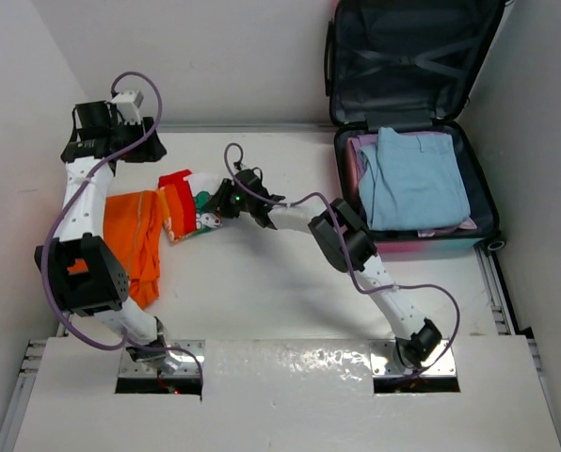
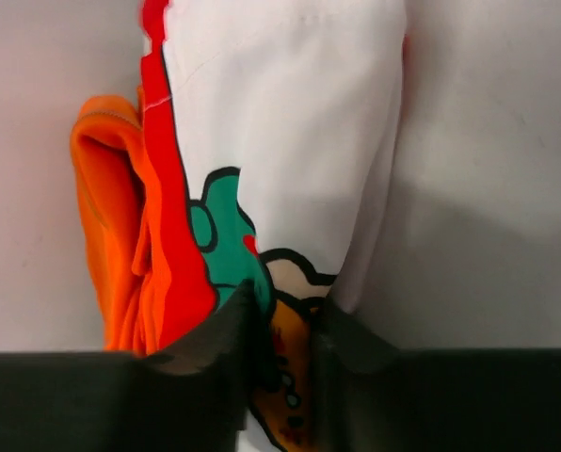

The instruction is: Pack the luggage

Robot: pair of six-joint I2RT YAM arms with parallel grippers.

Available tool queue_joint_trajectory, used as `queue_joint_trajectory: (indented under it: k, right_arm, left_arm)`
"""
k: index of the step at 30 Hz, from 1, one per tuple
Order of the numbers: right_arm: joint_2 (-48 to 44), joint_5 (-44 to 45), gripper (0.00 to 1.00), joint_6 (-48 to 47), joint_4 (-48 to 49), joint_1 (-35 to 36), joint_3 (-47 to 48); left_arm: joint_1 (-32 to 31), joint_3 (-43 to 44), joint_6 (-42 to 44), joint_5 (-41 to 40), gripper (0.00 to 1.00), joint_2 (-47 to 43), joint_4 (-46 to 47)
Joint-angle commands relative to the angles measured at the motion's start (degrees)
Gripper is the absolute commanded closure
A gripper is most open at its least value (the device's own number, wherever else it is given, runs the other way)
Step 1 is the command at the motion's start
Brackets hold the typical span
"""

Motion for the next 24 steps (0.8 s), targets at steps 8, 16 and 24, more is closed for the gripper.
queue_joint_trajectory:
  k: [8, 16, 24]
  right_arm:
    - [-16.11, 1.48, 1.00, -1.09, 10.29, -3.68, -27.72]
    - [-38.96, 2.88, 1.00, -8.91, 14.78, -9.93, -60.00]
    - [-40.05, 4.91, 1.00, -7.16, 19.53, -9.58, -66.61]
  left_arm:
    - [-2.28, -4.99, 0.68, 4.28, 0.48, -0.49, 0.67]
    - [-12.75, -18.87, -8.81, 6.66, 0.37, 0.74, 5.32]
    - [-21.80, -36.18, -22.24, 9.64, 0.20, -2.43, 21.36]
